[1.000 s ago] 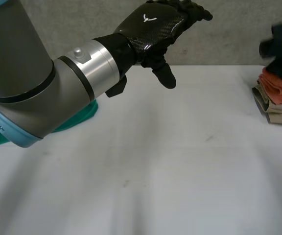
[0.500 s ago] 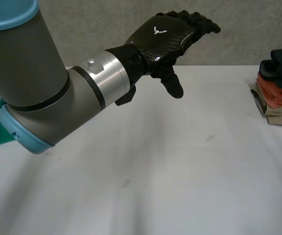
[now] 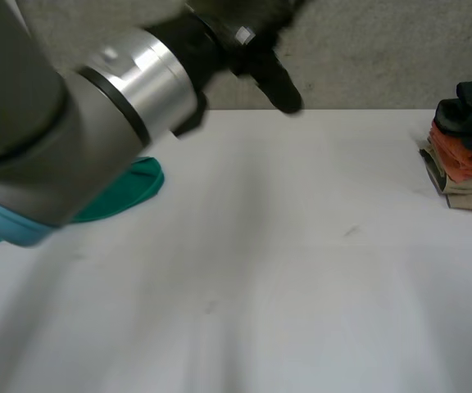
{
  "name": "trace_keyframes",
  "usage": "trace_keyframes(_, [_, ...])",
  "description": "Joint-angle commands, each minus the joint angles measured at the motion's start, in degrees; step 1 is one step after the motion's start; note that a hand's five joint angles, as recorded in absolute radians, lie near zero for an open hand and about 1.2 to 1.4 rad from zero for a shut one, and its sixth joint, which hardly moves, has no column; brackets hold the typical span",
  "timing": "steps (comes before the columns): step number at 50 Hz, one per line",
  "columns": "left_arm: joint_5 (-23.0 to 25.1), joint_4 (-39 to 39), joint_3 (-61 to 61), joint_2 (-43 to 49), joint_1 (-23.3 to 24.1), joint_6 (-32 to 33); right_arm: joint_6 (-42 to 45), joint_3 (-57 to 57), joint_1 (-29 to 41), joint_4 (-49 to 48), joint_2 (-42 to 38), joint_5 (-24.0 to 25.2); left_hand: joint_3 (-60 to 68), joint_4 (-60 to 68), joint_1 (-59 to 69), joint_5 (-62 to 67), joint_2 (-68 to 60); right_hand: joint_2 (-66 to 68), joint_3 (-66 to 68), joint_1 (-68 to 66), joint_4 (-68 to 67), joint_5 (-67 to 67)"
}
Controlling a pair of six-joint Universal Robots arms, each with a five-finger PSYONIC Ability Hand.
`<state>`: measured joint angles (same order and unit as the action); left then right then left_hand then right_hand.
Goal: Fold the laundry.
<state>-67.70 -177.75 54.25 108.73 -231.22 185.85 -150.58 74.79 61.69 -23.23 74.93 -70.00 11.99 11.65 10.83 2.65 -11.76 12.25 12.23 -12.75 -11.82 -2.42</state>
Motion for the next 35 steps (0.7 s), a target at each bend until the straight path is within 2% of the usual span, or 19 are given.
trace_keyframes(1, [-10.69, 0.29, 1.81, -4.75, -13.01, 2.67, -1.56, 13.26, 17.48, -7.71, 10.76, 5.83, -1.78, -1.43, -0.61, -2.43, 1.54, -2.25, -2.23, 2.75, 1.82, 2.42])
trace_keyframes(3, [-13.32, 1.34, 3.83, -5.1, -18.62, 7.04, -1.12, 17.64, 24.05, -7.44, 11.37, 6.19, -1.78, -1.43, -0.61, -2.43, 1.54, -2.25, -2.23, 2.75, 1.82, 2.42])
trace_keyframes(6, [-14.74, 1.53, 6.3, -4.75, -23.04, 14.16, 0.54, 22.92, 32.67, -5.96, 11.11, 5.57, -1.44, -1.1, -0.28, -2.1, 1.21, -2.25, -2.23, 2.75, 1.82, 2.42])
trace_keyframes(7, [-15.09, 1.35, 7.96, -3.88, -25.48, 19.67, 1.34, 23.98, 34.36, -5.51, 10.85, 5.31, -1.28, -0.93, -0.11, -1.93, 1.04, -2.25, -2.23, 2.75, 1.82, 2.42])
trace_keyframes(10, [-15.18, 0.48, 9.55, -0.29, -28.05, 28.05, 5.11, 27.67, 39.8, -3.58, 9.8, 3.91, -1.27, -0.93, -0.11, -1.93, 1.04, -2.25, -2.23, 2.75, 1.82, 2.42])
trace_keyframes(11, [-15.09, -1.09, 10.08, 3.04, -29.19, 32.77, 6.08, 28.38, 40.7, -3.14, 9.27, 3.47, -1.27, -0.93, -0.11, -1.93, 1.04, -2.25, -2.23, 2.75, 1.82, 2.42])
trace_keyframes(15, [-14.57, -6.97, 9.47, 13.05, -33.49, 40.97, 9.08, 30.5, 43.87, -1.38, 5.14, 0.3, -0.77, -0.42, 0.4, -1.42, 0.53, -2.25, -2.23, 2.75, 1.82, 2.42])
trace_keyframes(18, [-13.78, -9.28, 7.89, 19.13, -35.87, 42.49, 9.61, 31.55, 44.92, -0.76, 2.25, -1.63, -0.94, -0.59, 0.23, -1.59, 0.7, -2.25, -2.23, 2.75, 1.82, 2.42])
trace_keyframes(20, [-11.41, -9.99, 4.73, 24.93, -37.19, 42.49, 9.61, 32.51, 44.93, -0.67, 1.53, -2.25, 0.4, 0.75, 1.57, -0.25, -0.64, -2.25, -2.23, 2.75, 1.82, 2.42])
trace_keyframes(24, [-6.49, -9.81, 1.12, 31.01, -38.51, 42.31, 9.17, 35.06, 44.66, -0.76, 1.27, -1.64, 3.43, 3.77, 4.59, 2.77, -3.66, -2.25, -2.23, 2.75, 1.82, 2.42])
trace_keyframes(30, [-3.32, -8.59, 0.5, 32.69, -40.63, 38.11, 9.17, 37.09, 44.05, -1.55, 1.09, -1.55, 10.99, 11.34, 12.16, 10.34, -11.23, -2.25, -2.23, 2.75, 1.82, 2.42])
trace_keyframes(35, [-3.14, 0.35, 3.04, 30.16, -40.1, 30.64, 9.17, 37.09, 43.78, -1.55, 0.92, -1.55, 14.87, 15.22, 16.04, 14.22, -15.11, -2.25, -2.23, 2.75, 1.82, 2.42])
